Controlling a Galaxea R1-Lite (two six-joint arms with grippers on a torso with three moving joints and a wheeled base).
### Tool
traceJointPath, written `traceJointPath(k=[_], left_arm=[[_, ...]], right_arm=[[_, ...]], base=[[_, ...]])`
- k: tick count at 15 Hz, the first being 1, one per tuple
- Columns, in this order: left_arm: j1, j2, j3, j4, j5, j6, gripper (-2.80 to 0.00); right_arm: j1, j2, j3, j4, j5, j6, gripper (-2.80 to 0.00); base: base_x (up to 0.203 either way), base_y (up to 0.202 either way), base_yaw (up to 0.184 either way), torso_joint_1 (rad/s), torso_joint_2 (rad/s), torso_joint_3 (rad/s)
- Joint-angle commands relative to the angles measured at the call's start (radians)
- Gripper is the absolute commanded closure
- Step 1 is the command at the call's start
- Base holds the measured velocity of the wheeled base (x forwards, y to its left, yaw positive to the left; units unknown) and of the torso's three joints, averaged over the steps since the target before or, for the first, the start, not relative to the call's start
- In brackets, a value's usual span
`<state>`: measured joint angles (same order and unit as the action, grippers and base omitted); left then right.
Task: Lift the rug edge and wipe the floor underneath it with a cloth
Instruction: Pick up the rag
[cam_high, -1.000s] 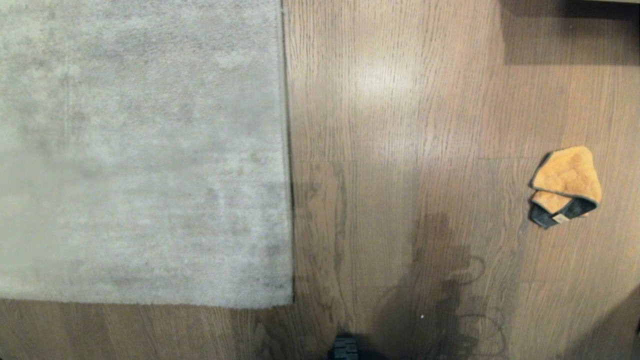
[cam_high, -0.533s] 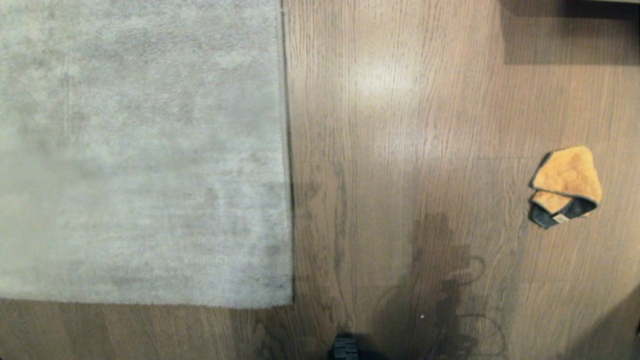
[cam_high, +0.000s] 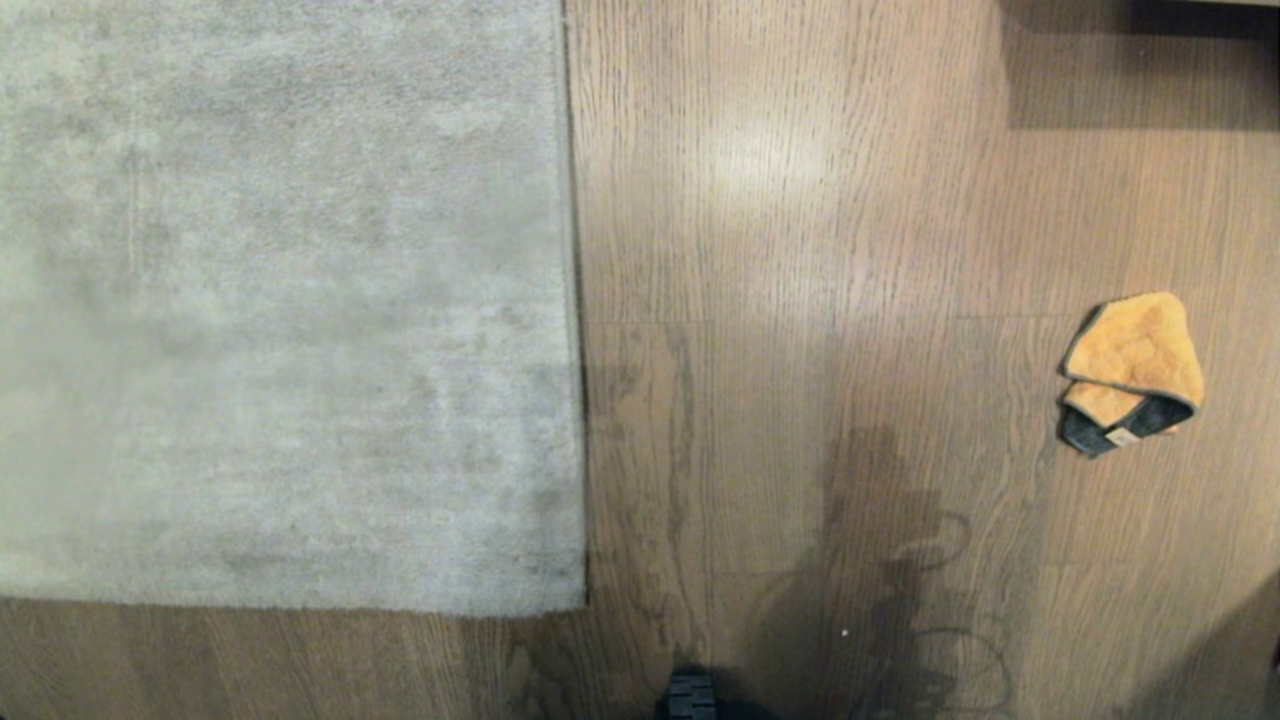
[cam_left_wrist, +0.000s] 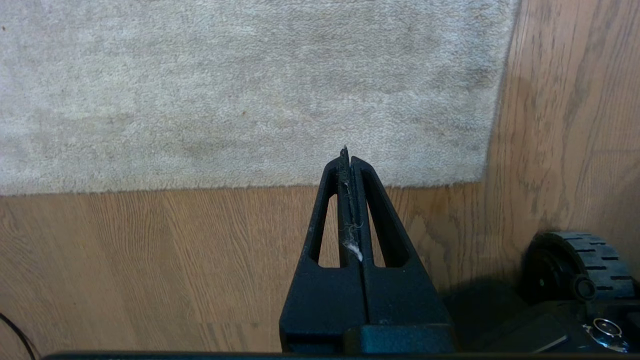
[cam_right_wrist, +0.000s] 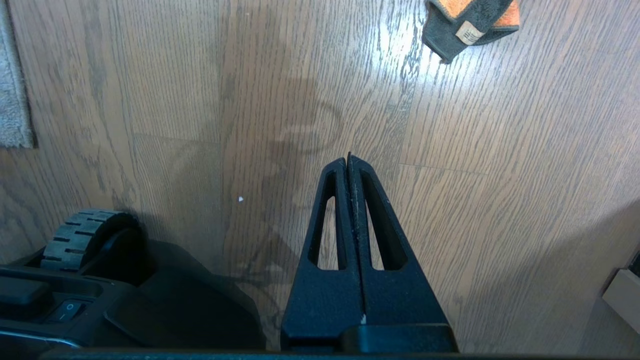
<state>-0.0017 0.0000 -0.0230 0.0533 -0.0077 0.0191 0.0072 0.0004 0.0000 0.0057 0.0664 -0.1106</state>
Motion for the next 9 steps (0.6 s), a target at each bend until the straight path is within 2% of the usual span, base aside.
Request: traceJointPath(k=[1, 9], left_arm=[[0.0, 0.0, 0.0, 0.0, 0.0, -0.001, 0.0], [0.0, 0.0, 0.0, 0.0, 0.0, -0.001, 0.0]], right_arm=[[0.0, 0.0, 0.0, 0.0, 0.001, -0.001, 0.0], [0.0, 0.0, 0.0, -0.001, 0.001, -0.012, 0.0]], base=[[0.0, 0.0, 0.0, 0.0, 0.0, 0.0], [0.0, 0.0, 0.0, 0.0, 0.0, 0.0]])
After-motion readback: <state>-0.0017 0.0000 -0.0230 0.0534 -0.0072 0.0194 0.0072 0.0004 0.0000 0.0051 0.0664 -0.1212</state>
